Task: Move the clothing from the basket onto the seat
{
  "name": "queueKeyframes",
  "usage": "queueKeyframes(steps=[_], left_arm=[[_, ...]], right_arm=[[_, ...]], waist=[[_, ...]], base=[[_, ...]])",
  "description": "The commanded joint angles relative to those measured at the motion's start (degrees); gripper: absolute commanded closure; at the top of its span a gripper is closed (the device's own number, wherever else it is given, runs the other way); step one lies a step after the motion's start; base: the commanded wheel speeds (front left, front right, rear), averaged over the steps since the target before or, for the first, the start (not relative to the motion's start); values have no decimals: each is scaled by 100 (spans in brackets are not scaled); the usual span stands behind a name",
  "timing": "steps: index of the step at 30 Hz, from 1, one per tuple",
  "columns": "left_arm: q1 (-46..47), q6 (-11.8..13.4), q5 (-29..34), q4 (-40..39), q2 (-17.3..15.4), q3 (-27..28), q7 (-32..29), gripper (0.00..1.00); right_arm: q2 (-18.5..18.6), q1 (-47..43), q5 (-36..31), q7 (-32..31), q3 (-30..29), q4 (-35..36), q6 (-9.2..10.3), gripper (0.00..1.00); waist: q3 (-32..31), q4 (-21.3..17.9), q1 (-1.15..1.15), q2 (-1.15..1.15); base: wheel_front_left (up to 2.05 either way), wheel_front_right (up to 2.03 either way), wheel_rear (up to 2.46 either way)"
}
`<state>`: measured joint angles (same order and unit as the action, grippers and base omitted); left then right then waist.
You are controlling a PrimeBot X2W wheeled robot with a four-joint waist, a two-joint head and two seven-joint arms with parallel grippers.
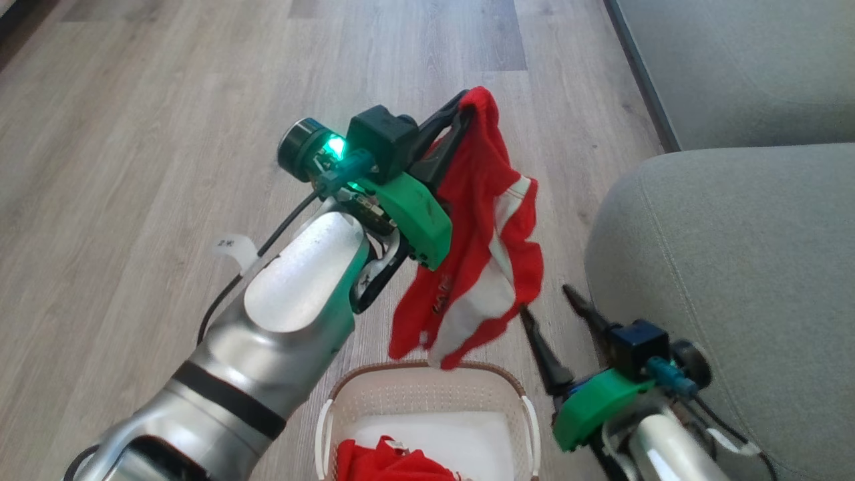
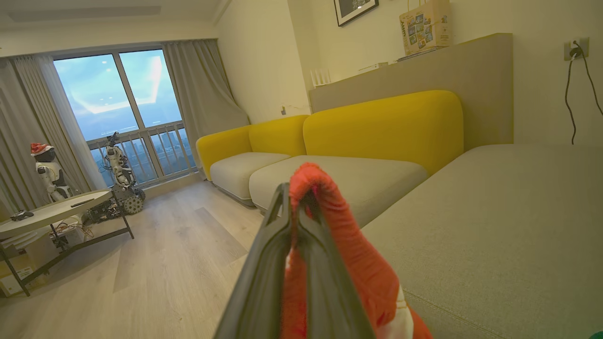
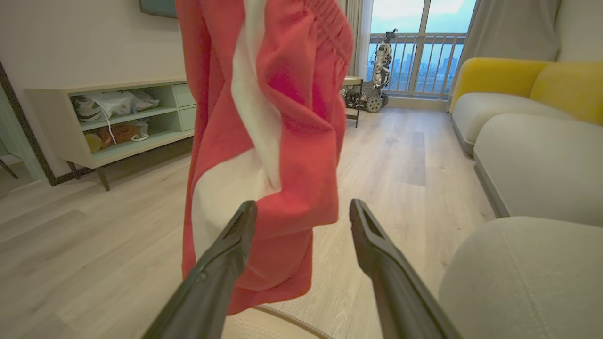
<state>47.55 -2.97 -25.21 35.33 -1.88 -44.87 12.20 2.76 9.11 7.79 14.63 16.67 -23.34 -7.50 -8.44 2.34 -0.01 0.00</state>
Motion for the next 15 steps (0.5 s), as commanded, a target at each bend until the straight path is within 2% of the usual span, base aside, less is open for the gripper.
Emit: queueKeyframes(steps=[1,15], left_arm=[[444,47,-71,-169,-100,119,34,100],[425,197,-524,-377,-100,-451,85,100]], right_arm=[[11,321,180,37,236,50,1,0],[11,732,1192,37,896,-683,1,0]], waist=[[-13,34,1,0],[-88,394,1,0]], base=[[0,0,0],[0,0,0]])
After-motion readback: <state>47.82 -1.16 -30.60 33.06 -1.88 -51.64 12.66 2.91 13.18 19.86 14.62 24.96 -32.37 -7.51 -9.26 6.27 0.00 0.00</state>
